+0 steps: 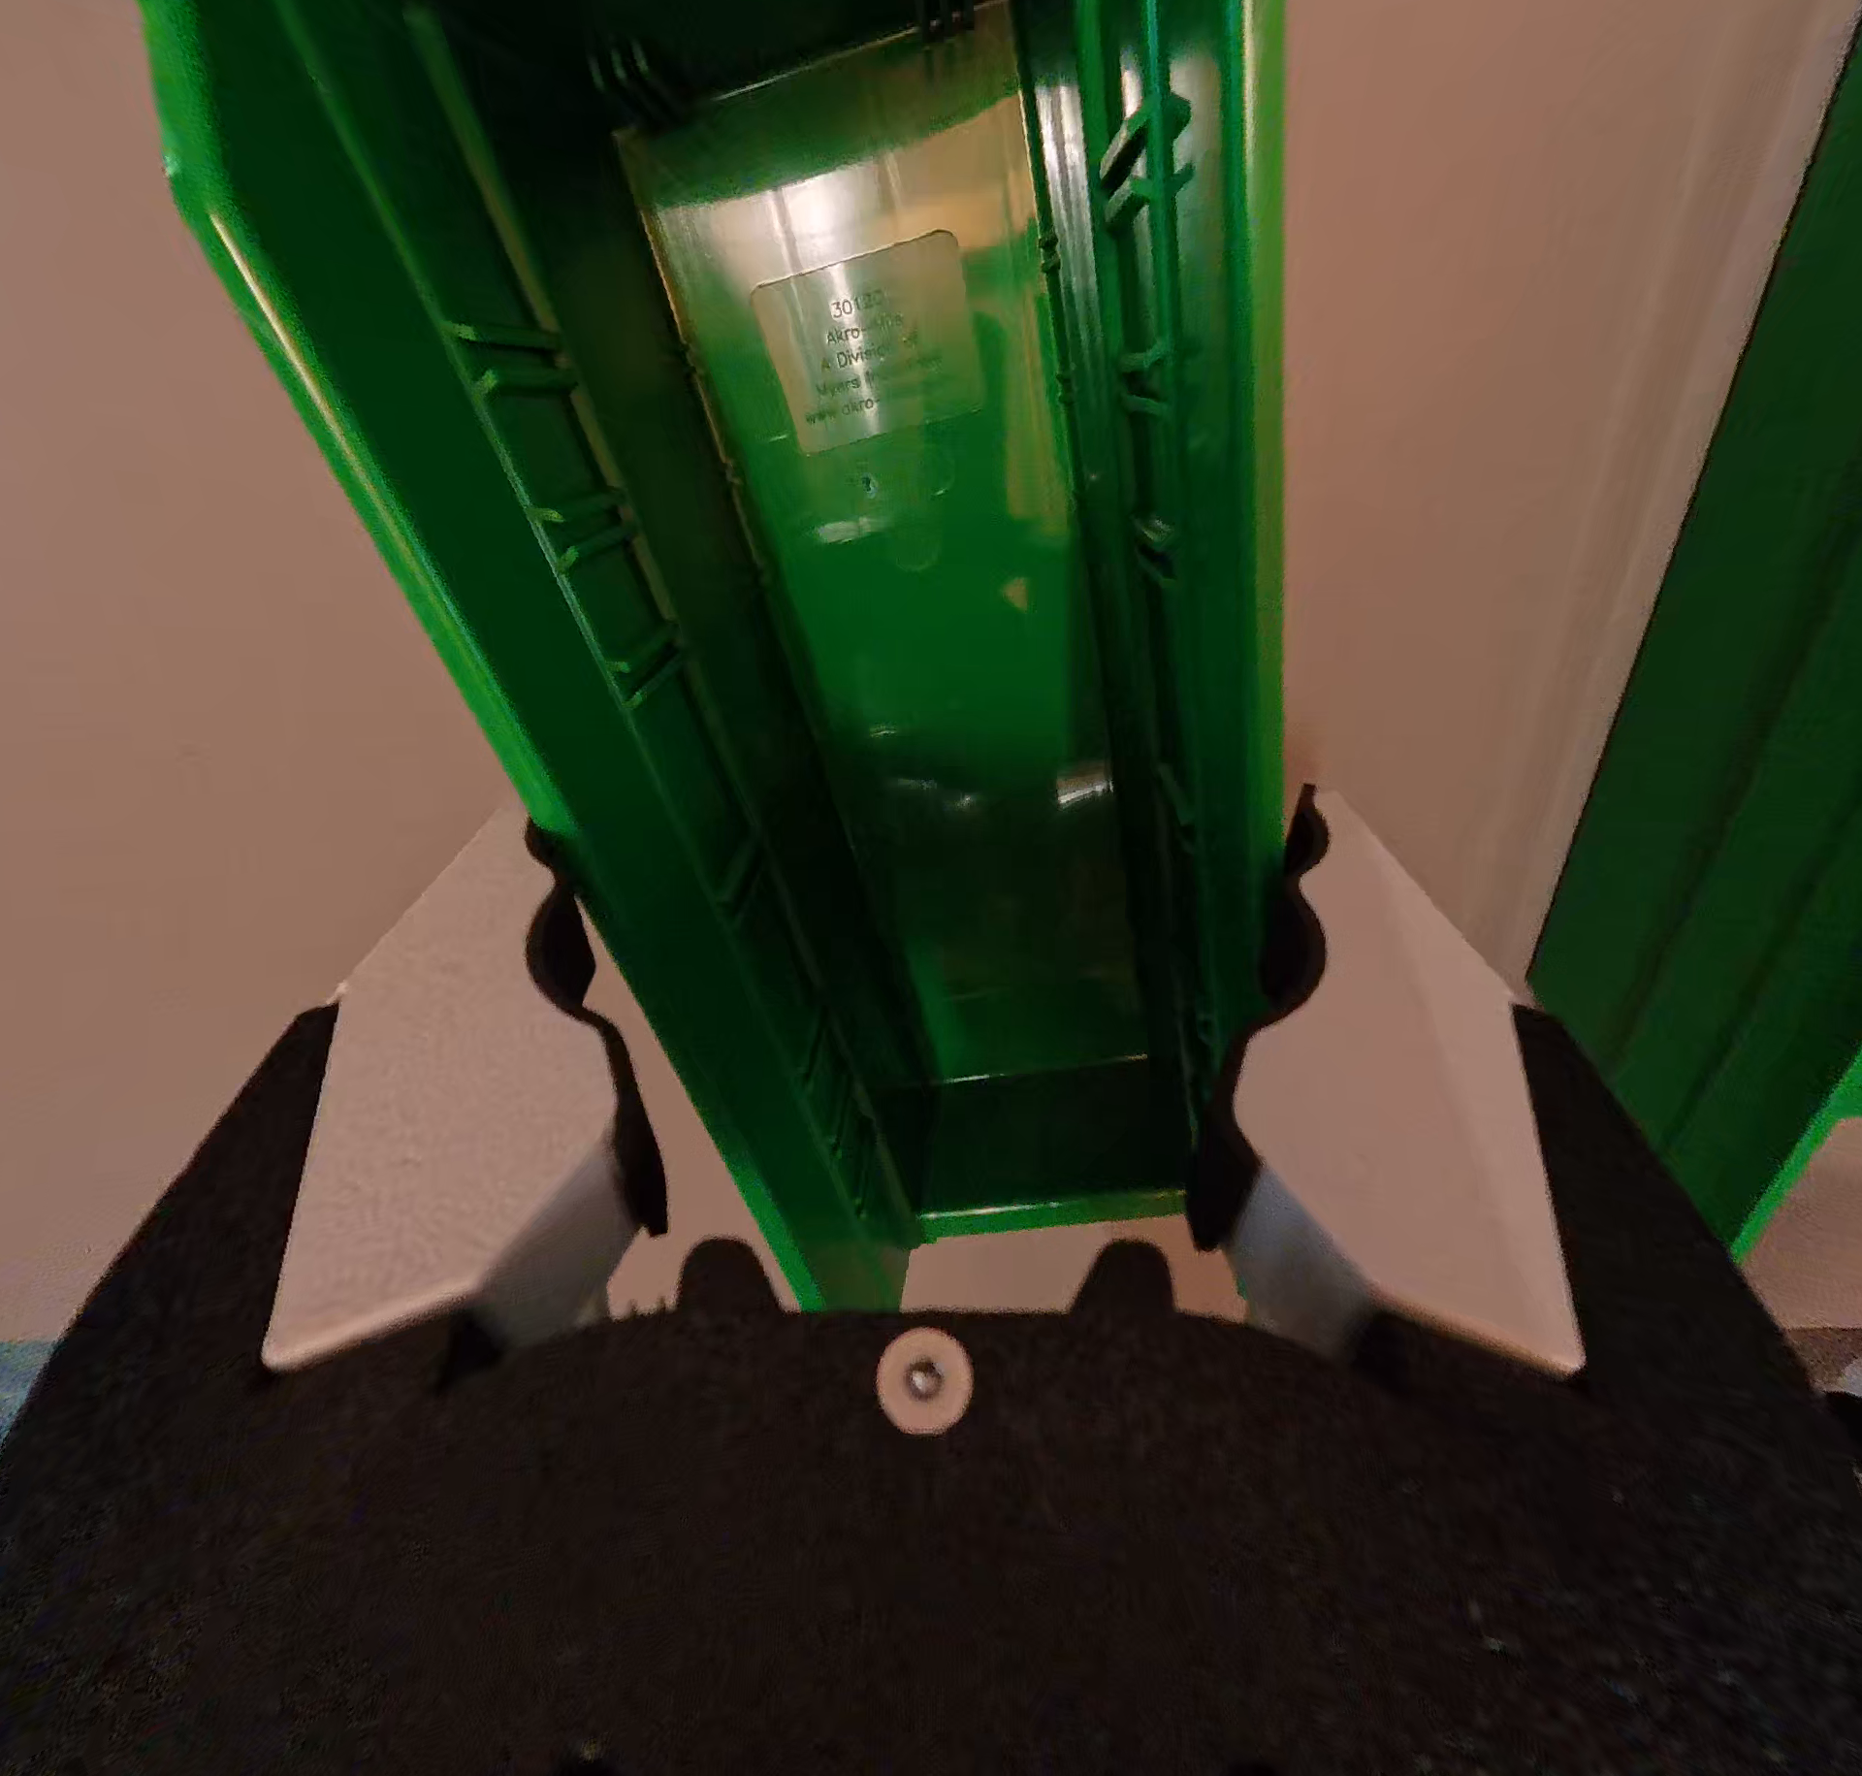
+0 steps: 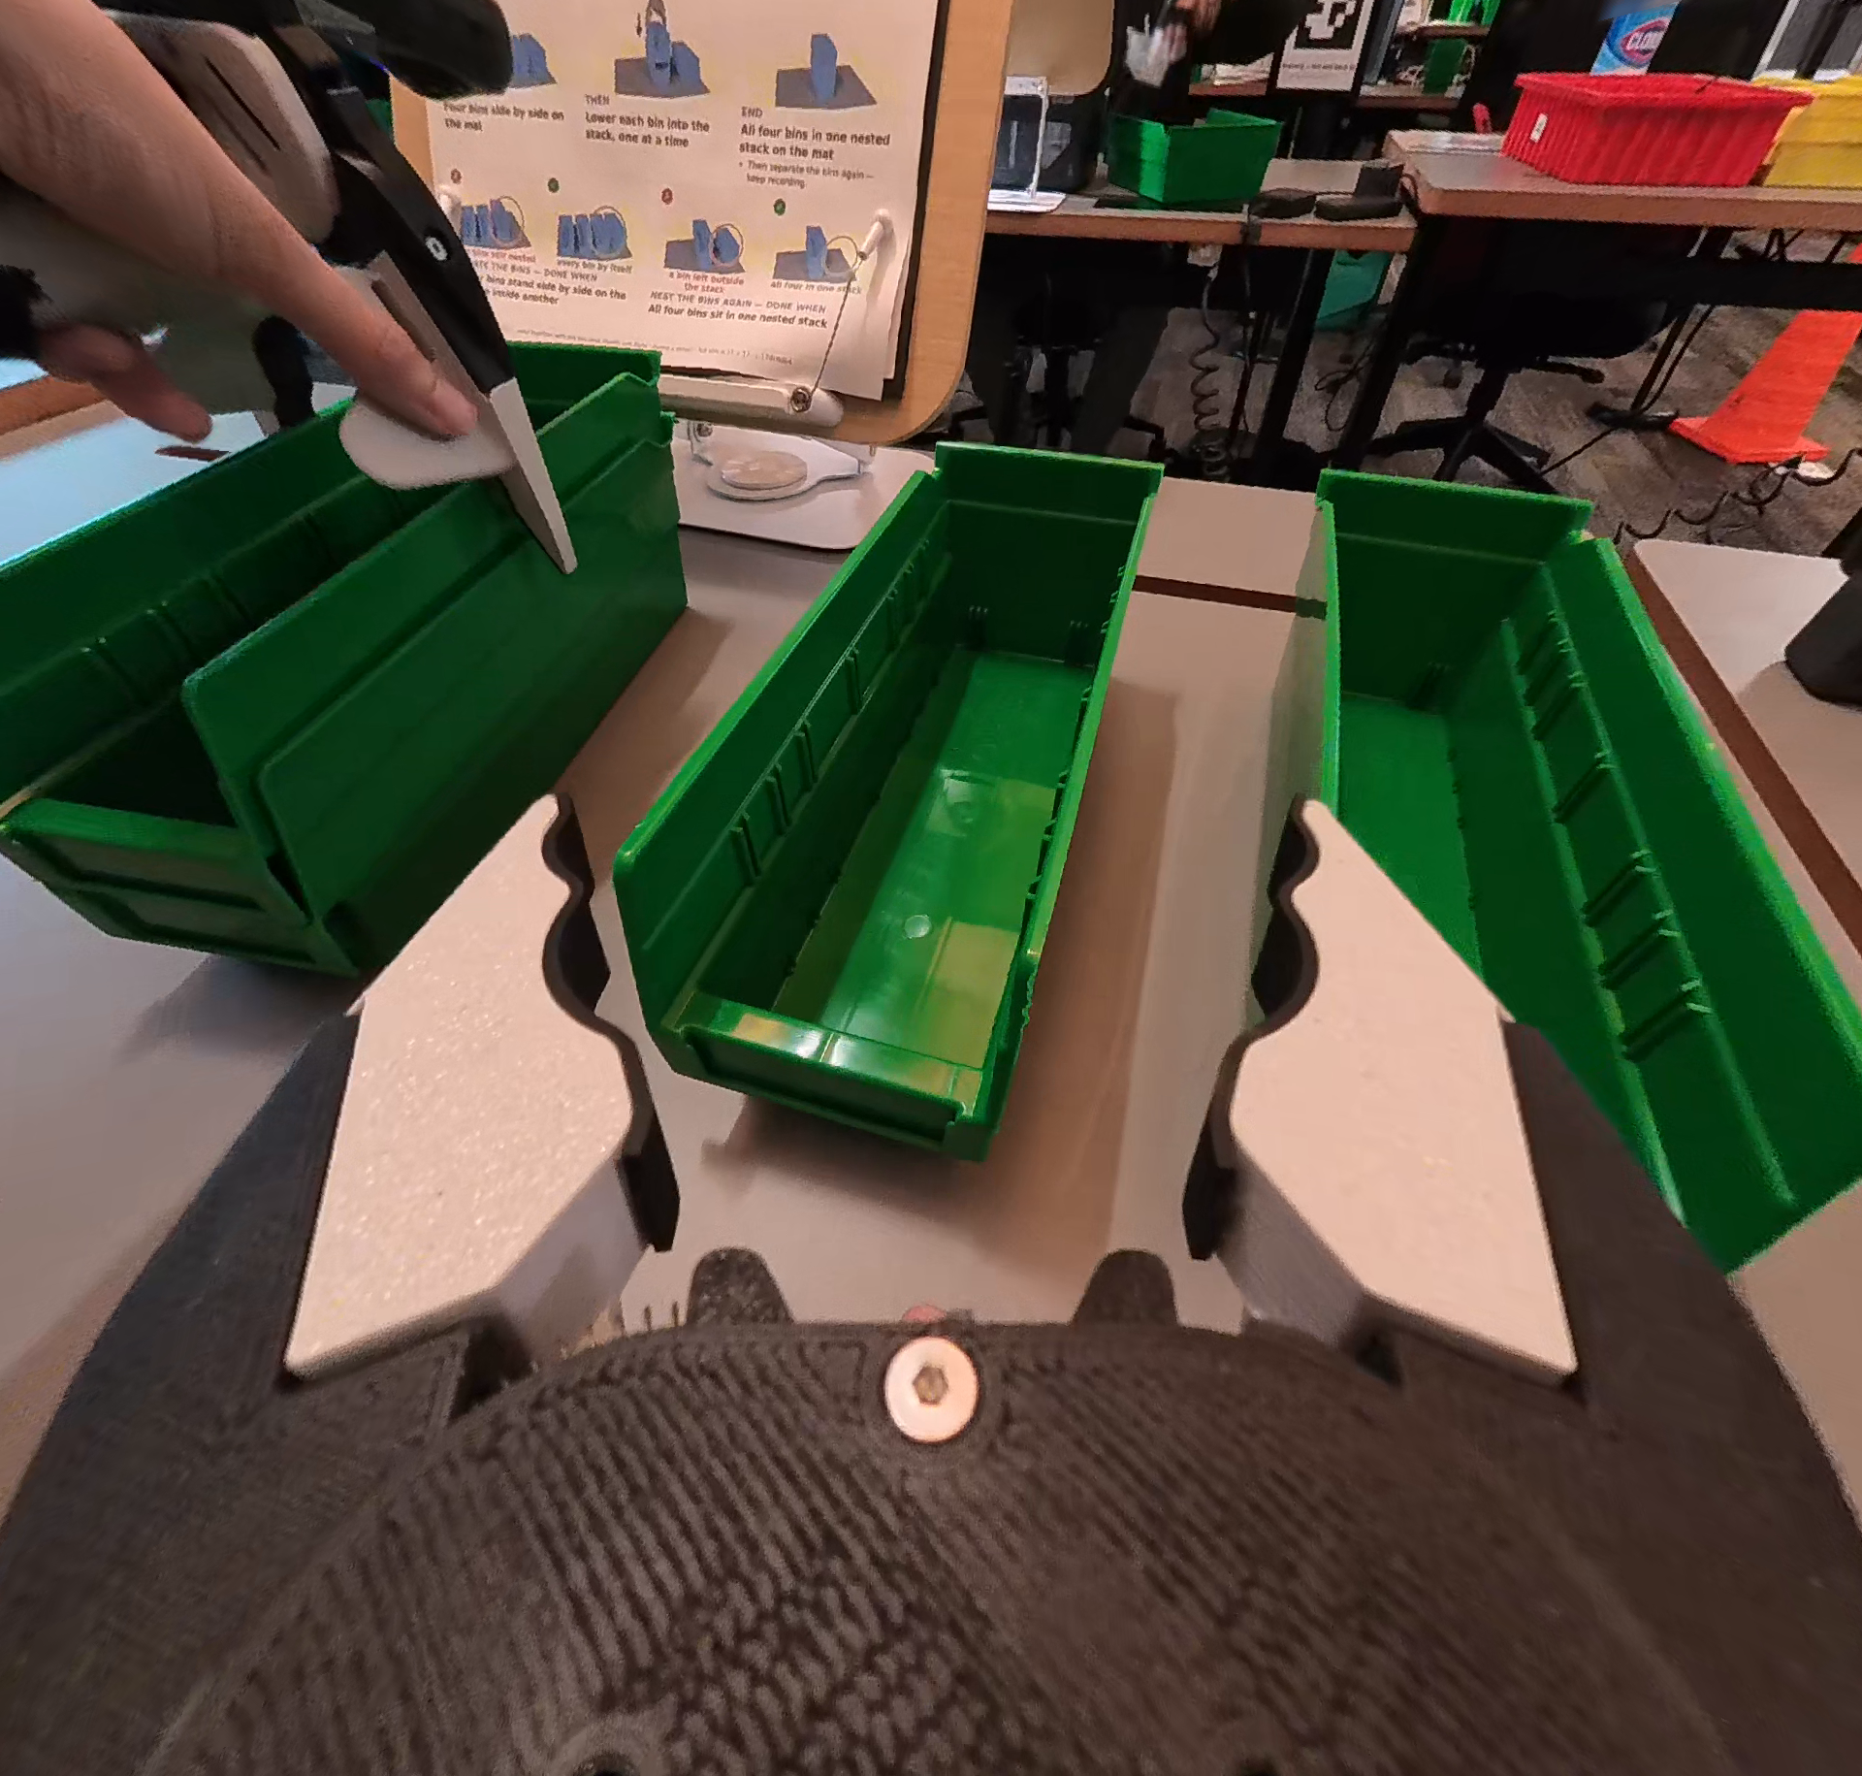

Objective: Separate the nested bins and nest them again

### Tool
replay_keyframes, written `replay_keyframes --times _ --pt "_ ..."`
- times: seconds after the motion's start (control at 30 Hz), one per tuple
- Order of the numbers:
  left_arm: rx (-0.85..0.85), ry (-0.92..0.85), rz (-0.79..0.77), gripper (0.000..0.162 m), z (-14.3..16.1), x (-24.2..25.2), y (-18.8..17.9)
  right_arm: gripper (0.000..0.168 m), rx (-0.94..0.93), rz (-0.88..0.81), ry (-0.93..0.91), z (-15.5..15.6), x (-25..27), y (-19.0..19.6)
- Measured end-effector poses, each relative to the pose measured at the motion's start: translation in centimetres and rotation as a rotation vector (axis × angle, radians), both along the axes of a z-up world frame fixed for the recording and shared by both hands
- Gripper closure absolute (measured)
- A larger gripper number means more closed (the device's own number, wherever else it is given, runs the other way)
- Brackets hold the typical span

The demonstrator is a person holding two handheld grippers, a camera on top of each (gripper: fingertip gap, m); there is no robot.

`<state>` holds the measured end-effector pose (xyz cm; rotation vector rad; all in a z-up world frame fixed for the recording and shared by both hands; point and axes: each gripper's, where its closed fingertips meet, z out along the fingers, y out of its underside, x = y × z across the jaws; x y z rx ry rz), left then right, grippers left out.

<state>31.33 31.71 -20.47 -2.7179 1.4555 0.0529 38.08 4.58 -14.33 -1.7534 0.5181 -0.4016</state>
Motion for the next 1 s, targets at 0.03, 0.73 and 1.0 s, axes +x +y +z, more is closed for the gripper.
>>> replay_keyframes --times 0.03,0.73,1.0 --pt "-0.003 0.008 0.001 0.029 0.0 -0.1 0.0 0.036 -0.003 0.002 0.003 -0.1 0.0 0.1" --pt "-0.069 0.114 -0.076 0.058 4.3 -0.9 -0.8 0.039 -0.062 0.037 0.035 -1.5 -0.5 0.6" --pt "-0.124 0.184 -0.103 0.054 4.6 -2.8 -1.2 0.040 -0.080 0.059 0.029 -1.7 -1.1 1.1"
